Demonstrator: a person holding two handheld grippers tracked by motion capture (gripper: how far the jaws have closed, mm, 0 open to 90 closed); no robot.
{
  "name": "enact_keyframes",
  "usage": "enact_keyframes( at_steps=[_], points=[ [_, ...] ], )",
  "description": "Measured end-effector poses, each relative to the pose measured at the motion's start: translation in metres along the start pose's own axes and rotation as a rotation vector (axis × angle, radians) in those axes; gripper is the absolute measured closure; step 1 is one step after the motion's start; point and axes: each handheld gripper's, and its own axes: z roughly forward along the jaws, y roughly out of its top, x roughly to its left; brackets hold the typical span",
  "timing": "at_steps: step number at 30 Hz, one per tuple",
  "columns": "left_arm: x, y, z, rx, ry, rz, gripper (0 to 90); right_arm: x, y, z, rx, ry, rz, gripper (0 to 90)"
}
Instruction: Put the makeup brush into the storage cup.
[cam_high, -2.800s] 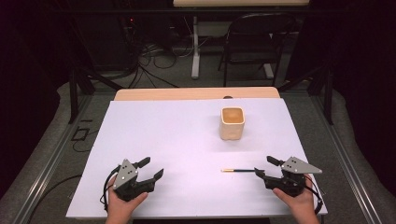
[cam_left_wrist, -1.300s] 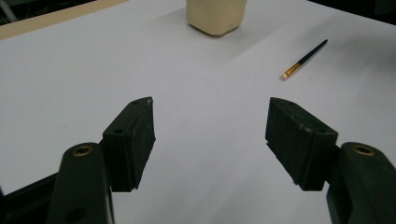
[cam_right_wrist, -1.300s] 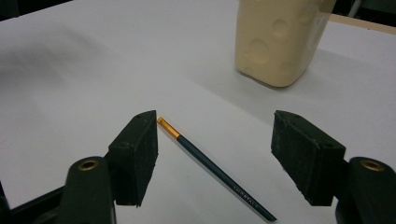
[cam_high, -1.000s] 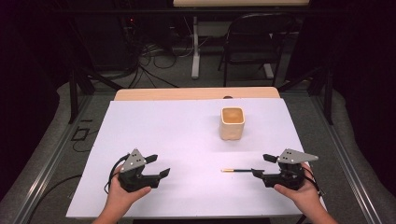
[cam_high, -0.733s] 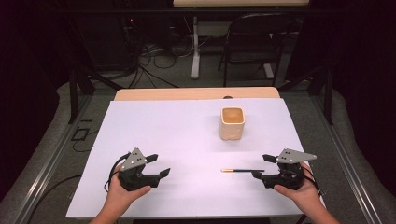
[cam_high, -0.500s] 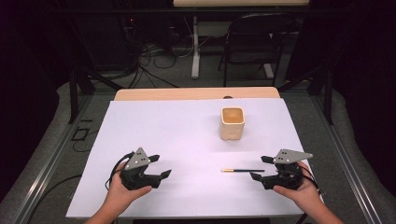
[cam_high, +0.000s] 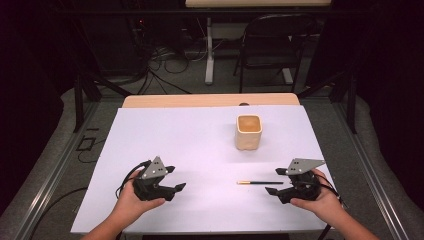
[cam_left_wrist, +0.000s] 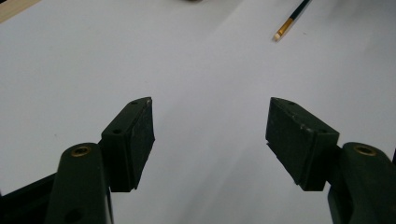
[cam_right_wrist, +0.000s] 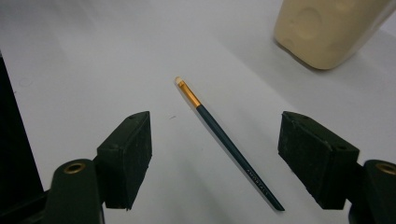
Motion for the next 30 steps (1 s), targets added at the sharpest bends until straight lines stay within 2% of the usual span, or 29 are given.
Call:
enact_keyframes(
  at_steps=[2,6,9,13,15,17,20,23,30],
  points=[
    [0.0,0.002,0.001,0.004,-0.003,0.012,32.5,0.0,0.001,0.001,0.013,0.008,-0.006,25.8],
    [0.0,0.005,0.001,-0.003,-0.015,0.008,32.5,-0.001,0.003,0.003,0.037,0.024,-0.02,26.4],
    [0.002,0.006,0.003,0.008,-0.013,0.009,32.5,-0.002,0.003,0.004,0.051,0.034,-0.027,27.3],
    [0.003,0.01,0.006,0.023,-0.014,0.014,32.6,-0.002,0.006,0.007,0.092,0.043,-0.059,27.6],
    [0.004,0.013,0.007,0.033,-0.01,0.025,32.7,-0.002,0.01,0.008,0.12,0.052,-0.09,27.7],
    [0.004,0.017,0.007,0.038,-0.013,0.025,32.8,-0.002,0.011,0.008,0.127,0.054,-0.095,27.8],
    [0.004,0.023,0.006,0.042,-0.008,0.035,32.8,-0.004,0.017,0.008,0.164,0.057,-0.123,28.4],
    [0.005,0.025,0.006,0.038,-0.013,0.027,32.9,-0.005,0.02,0.009,0.174,0.065,-0.129,28.4],
    [0.008,0.027,0.007,0.048,-0.015,0.01,32.9,-0.01,0.029,0.01,0.234,0.062,-0.164,29.5]
  ],
)
